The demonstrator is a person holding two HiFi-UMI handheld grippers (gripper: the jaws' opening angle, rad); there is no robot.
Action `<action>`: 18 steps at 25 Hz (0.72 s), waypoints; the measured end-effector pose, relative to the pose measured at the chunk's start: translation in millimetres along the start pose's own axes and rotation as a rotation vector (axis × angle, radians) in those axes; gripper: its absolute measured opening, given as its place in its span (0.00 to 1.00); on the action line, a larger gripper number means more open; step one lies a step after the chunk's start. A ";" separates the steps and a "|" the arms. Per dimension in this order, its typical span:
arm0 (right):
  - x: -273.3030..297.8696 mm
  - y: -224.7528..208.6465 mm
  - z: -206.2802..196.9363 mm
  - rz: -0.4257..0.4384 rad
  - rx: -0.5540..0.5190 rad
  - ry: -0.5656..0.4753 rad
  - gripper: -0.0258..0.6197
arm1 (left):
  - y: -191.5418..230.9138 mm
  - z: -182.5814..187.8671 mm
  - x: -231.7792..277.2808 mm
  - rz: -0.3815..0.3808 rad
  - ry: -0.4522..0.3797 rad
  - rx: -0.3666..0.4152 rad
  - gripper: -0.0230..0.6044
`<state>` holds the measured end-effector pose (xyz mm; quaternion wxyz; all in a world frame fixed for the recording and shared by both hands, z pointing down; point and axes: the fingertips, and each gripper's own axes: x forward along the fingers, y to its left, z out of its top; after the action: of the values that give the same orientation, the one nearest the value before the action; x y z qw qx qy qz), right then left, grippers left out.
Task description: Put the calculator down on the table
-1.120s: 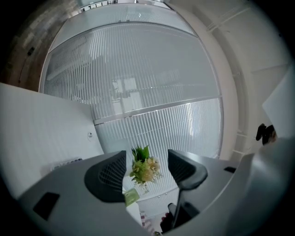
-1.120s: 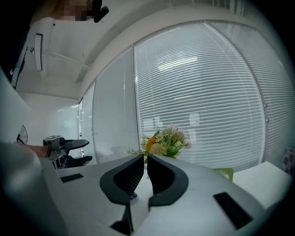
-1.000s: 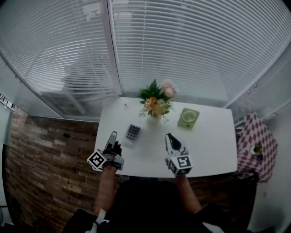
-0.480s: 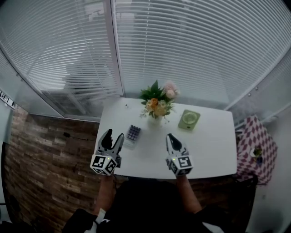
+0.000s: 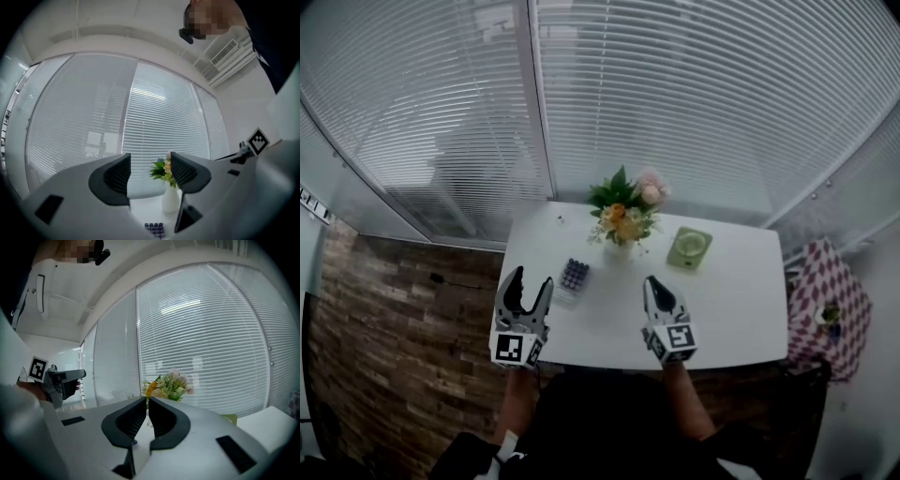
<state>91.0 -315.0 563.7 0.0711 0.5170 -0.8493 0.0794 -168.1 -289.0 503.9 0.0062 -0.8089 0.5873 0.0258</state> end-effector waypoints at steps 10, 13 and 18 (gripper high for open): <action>0.8 -0.5 -0.4 0.019 0.002 -0.023 0.05 | 2.3 0.1 -3.5 0.016 0.009 -0.006 0.26; -0.8 -0.3 3.9 -0.001 0.011 -0.007 0.05 | -1.5 -1.1 -4.7 -0.003 0.006 -0.022 0.10; 0.1 2.5 8.5 0.003 0.000 -0.022 0.05 | -10.3 -5.0 -6.1 -0.032 0.028 0.024 0.05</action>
<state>88.4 -315.7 555.2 0.0618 0.5164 -0.8509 0.0738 -160.0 -280.2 509.0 0.0081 -0.8185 0.5744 0.0075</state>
